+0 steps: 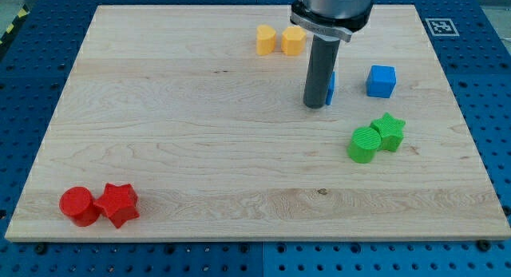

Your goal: Slide the blue triangle to the blue cube

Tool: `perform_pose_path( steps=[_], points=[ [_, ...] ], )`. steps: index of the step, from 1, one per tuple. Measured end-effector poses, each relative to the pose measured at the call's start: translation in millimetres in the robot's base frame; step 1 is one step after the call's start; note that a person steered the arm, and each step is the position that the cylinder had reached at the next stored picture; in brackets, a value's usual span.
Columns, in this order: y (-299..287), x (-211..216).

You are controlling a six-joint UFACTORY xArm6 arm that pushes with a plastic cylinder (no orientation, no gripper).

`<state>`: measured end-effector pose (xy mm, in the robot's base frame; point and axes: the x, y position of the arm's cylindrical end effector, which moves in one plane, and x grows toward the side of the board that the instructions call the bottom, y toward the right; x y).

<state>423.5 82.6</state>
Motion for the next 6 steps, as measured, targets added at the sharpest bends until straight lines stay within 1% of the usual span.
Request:
perform_pose_path(
  steps=[1, 3, 6],
  points=[
    [0.0, -6.2],
    [2.0, -34.8],
    [49.0, -37.5]
  ],
)
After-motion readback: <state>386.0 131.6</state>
